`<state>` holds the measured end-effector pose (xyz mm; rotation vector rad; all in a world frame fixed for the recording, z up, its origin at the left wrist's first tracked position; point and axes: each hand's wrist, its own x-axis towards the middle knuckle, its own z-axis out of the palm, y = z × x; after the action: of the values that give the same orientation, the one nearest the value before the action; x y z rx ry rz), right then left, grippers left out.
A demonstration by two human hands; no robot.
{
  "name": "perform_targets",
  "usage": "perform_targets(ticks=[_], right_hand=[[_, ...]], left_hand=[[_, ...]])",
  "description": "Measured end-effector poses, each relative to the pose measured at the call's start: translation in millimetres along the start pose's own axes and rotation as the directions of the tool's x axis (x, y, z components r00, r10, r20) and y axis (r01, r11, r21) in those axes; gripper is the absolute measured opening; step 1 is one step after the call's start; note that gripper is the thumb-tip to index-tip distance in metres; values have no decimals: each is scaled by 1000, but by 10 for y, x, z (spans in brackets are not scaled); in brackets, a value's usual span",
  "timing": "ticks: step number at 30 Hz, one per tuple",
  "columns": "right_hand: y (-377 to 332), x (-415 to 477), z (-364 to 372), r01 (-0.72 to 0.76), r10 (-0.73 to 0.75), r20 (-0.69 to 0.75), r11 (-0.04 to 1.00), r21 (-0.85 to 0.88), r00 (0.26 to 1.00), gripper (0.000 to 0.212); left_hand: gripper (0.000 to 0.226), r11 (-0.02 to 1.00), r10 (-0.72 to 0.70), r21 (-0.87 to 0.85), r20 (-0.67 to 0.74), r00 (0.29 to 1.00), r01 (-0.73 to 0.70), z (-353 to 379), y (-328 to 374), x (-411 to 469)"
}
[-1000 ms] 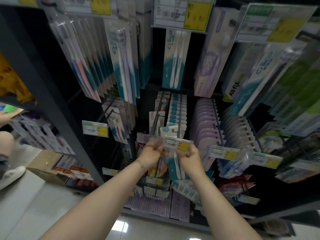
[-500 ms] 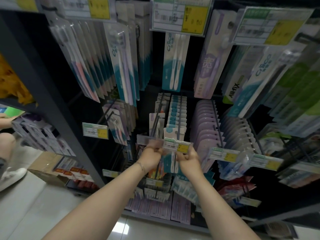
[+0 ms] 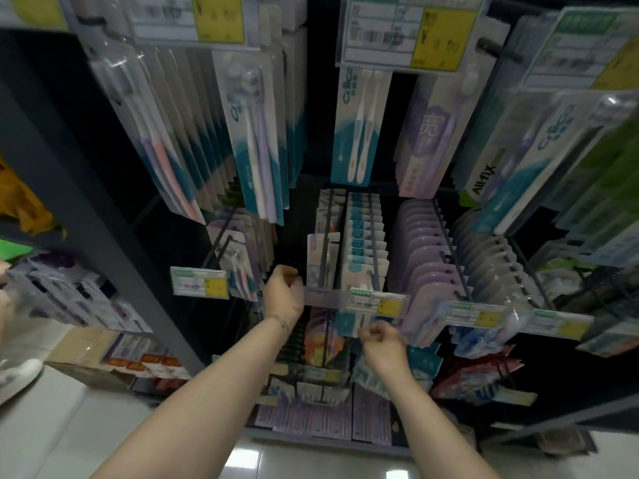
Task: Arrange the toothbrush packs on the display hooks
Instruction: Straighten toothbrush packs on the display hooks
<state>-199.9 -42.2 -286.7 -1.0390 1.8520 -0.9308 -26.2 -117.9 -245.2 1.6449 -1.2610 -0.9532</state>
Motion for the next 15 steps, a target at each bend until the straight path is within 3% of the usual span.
perform_targets(ticks=[5, 10, 15], right_hand=[[-50, -81, 76, 73, -74, 31, 997, 32, 997, 32], [-64, -144, 117, 126, -126, 30, 992, 11, 992, 30], [-74, -186, 138, 134, -134, 9, 991, 30, 991, 31]], left_hand=[[42, 997, 36, -74, 35, 999, -33, 73, 160, 266], [9, 991, 119, -73, 110, 987, -112, 162, 149, 428], [17, 981, 172, -115, 121, 978, -158, 181, 144, 451]])
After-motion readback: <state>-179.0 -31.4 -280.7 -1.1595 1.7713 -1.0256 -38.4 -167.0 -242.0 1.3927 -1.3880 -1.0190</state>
